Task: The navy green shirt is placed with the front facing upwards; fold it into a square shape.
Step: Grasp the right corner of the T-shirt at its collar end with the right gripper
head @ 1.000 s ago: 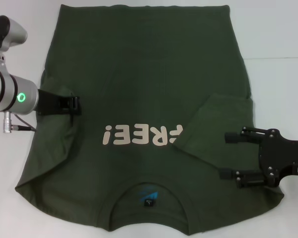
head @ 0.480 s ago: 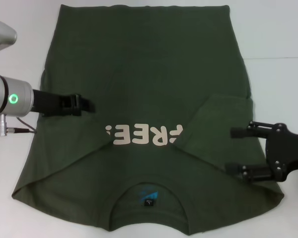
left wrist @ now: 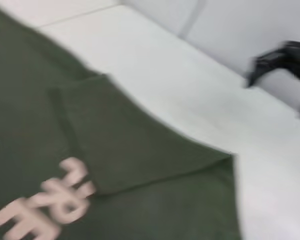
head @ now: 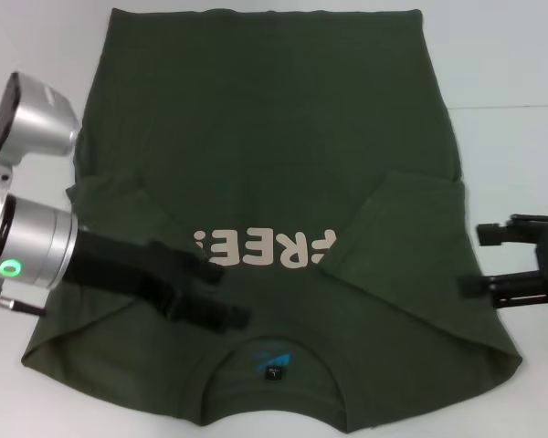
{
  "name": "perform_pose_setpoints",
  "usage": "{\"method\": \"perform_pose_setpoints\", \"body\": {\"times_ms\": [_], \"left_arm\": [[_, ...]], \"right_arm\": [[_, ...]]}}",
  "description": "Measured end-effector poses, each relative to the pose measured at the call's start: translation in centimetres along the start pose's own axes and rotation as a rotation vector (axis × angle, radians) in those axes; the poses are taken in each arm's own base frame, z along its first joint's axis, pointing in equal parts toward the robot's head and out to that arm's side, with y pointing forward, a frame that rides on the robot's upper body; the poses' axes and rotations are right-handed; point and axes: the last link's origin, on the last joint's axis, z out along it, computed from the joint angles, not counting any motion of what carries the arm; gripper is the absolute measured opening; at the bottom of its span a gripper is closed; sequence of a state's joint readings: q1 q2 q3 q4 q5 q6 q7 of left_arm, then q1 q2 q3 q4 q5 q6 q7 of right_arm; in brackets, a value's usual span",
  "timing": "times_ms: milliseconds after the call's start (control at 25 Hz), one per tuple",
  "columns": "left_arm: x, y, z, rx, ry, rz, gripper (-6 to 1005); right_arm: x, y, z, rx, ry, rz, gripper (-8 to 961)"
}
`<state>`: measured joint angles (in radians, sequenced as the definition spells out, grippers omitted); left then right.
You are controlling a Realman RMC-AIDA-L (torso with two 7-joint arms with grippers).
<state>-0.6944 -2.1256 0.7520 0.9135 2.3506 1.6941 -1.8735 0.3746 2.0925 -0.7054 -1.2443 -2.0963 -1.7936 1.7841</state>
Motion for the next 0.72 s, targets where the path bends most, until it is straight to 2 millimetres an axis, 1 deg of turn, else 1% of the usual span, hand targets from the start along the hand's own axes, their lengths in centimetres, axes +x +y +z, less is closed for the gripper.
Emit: {"method": "perform_pose_setpoints", "body": {"times_ms": [120, 160, 240, 320, 360, 400, 520, 640, 720], "left_arm": [[-0.3, 1.1, -0.4, -0.080, 0.061, 0.075, 915], [-0.3, 1.3, -0.6, -0.093, 0.086, 0.090, 917], [-0.3, 1.5, -0.8, -0.105, 0.115, 0.108, 920], [-0.2, 1.6, -1.3, -0.118, 0.193, 0.127, 924], [-0.1, 1.6, -1.4, -0.120, 0.207, 0.128, 925], [-0.1, 1.6, -1.5, -0.121, 0.227, 0.129, 927], [0.1, 1.3, -1.6, -0.118, 0.262, 0.121, 932], [0.1, 1.0, -1.4, -0.106, 0.279, 0.110, 933], [0.1, 0.8, -1.2, -0.098, 0.282, 0.106, 932]], "right_arm": [[-0.4, 0.1, -1.2, 0.052, 0.057, 0.060, 916], [-0.6, 0.1, -1.9, 0.092, 0.100, 0.098, 915], [-0.7, 0.0, -2.2, 0.115, 0.122, 0.125, 915], [-0.9, -0.2, -2.7, 0.160, 0.160, 0.178, 915], [-1.2, -0.3, -3.2, 0.204, 0.218, 0.212, 914], [-1.2, -0.3, -3.2, 0.204, 0.218, 0.212, 914], [-1.4, -0.4, -3.3, 0.274, 0.346, 0.243, 914], [-1.6, -1.2, -3.0, 0.345, 0.454, 0.315, 913], [-1.7, -1.3, -2.8, 0.346, 0.465, 0.332, 913]]}}
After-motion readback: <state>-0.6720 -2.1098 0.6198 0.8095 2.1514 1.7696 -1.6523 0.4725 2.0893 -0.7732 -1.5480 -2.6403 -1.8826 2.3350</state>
